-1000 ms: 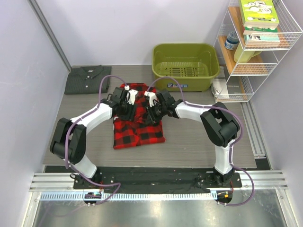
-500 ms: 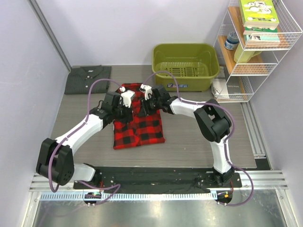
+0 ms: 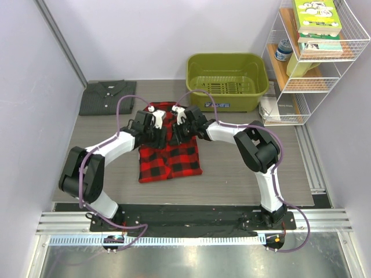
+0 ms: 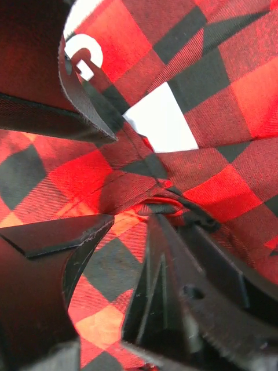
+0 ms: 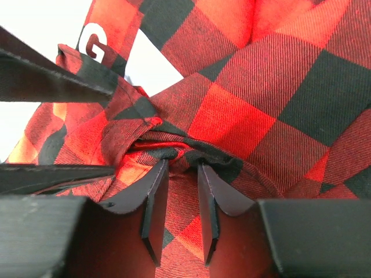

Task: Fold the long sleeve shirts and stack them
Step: Fold the shirt

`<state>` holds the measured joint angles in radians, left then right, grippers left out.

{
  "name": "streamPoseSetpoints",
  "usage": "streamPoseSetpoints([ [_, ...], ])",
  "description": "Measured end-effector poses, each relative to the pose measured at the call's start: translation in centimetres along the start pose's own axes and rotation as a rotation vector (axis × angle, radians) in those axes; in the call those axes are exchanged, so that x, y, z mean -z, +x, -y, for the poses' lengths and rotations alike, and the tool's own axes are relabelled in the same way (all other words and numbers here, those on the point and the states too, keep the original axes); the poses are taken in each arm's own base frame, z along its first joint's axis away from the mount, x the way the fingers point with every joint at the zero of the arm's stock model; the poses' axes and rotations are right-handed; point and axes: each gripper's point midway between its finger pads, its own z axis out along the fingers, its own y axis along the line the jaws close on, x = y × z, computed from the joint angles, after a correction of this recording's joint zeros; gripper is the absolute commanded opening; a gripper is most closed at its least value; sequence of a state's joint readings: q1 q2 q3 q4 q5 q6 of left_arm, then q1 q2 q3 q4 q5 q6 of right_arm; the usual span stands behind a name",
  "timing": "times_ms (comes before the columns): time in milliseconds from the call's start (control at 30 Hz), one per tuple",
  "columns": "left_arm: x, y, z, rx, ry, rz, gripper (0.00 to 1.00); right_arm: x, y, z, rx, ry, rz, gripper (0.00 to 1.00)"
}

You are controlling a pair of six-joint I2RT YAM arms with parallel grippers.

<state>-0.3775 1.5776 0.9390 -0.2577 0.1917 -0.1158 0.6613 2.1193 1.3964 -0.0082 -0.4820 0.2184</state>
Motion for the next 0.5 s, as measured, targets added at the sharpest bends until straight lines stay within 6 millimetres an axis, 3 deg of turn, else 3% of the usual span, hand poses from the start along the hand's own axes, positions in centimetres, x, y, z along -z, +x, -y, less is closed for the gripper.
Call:
streamPoseSetpoints([
  [133,-0.6,-0.4,0.0,0.021,0.003,0.016,0.31,0.0,0.4,0.3,-0.005,0.01,-0.002,0.34],
  [233,-0.7,-0.9,0.1,0.031,0.006,0.036,0.08,0.0,0.6,0.3,-0.006,0.013,-0.004,0.34],
  [367,-0.4,-1.5,0.8,0.027,0.036,0.06,0.01,0.0,0.5,0.4,-0.008,0.018,-0.002,0.35],
  [500,1.0,-2.3,2.0,0.004,0.075,0.101,0.0,0.0,0.5,0.5,-0.013,0.024,0.0,0.37],
])
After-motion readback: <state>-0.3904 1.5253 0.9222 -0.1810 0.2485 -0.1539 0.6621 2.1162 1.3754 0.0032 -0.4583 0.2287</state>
